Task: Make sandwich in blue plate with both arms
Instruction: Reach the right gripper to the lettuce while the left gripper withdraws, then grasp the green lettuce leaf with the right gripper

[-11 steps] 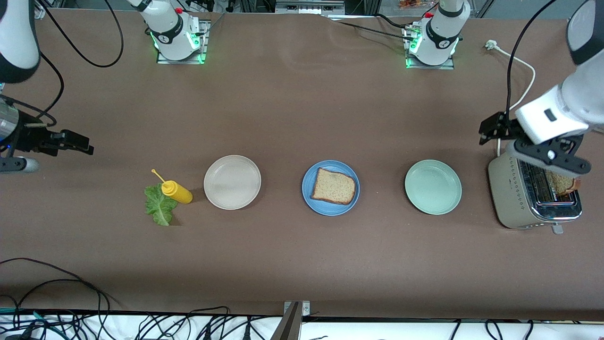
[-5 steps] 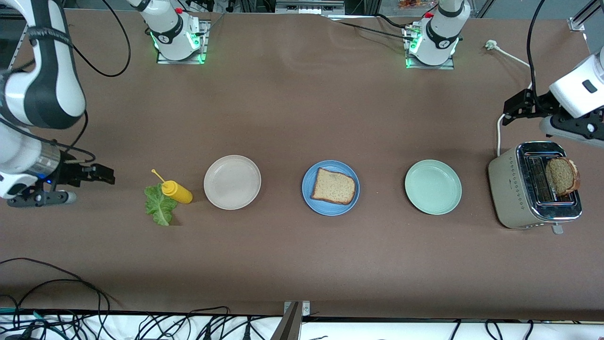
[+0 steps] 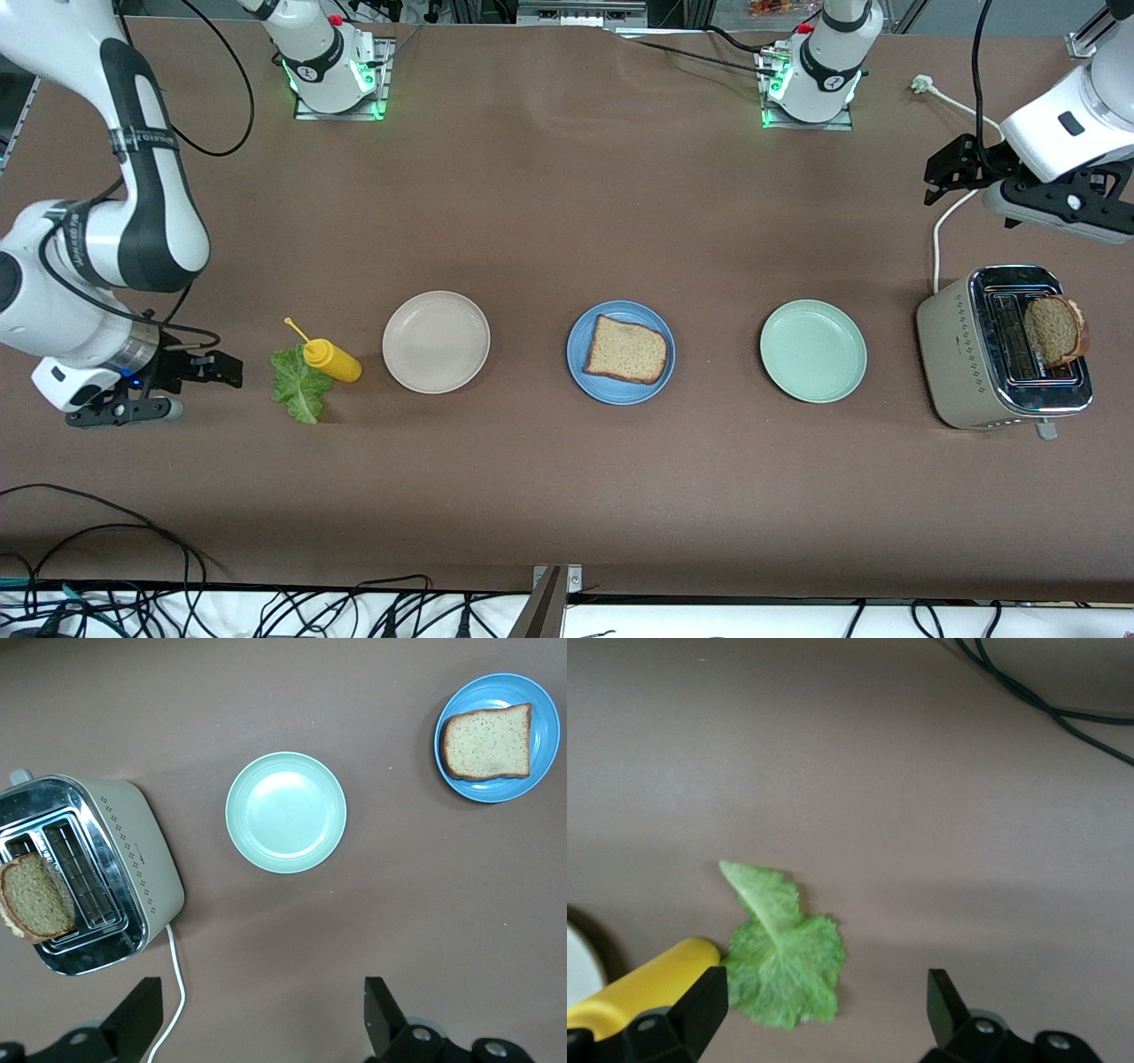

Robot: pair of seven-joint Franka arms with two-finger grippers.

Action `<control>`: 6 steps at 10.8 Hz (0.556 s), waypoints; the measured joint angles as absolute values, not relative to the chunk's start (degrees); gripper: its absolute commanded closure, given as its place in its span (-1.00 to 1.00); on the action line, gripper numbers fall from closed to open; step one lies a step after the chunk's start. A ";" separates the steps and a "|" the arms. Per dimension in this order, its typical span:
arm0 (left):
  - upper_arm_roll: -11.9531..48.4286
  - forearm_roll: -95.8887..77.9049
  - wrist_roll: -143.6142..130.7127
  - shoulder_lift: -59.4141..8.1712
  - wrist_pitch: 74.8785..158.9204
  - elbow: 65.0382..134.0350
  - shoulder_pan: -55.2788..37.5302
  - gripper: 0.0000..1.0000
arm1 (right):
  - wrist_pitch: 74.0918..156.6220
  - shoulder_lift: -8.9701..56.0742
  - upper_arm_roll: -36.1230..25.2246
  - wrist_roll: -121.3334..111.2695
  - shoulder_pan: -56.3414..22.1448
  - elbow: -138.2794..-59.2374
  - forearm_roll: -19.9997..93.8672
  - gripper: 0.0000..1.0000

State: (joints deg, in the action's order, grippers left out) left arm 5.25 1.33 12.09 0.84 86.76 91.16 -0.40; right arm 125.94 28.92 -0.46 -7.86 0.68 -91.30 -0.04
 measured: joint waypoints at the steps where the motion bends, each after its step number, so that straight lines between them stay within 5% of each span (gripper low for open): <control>1: 4.69 1.33 12.01 1.77 86.76 91.91 -0.79 -1.00 | 127.60 30.19 -0.47 -8.09 0.68 -91.30 -0.11 -1.00; 6: 2.10 1.31 12.06 2.80 86.76 93.19 -1.88 -1.00 | 134.34 36.79 -0.19 -9.00 0.23 -91.31 -0.12 -1.00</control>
State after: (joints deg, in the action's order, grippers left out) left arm 2.10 1.31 12.06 2.80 86.76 93.19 -1.88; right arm 134.34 36.79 -0.19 -9.00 0.23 -91.31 -0.12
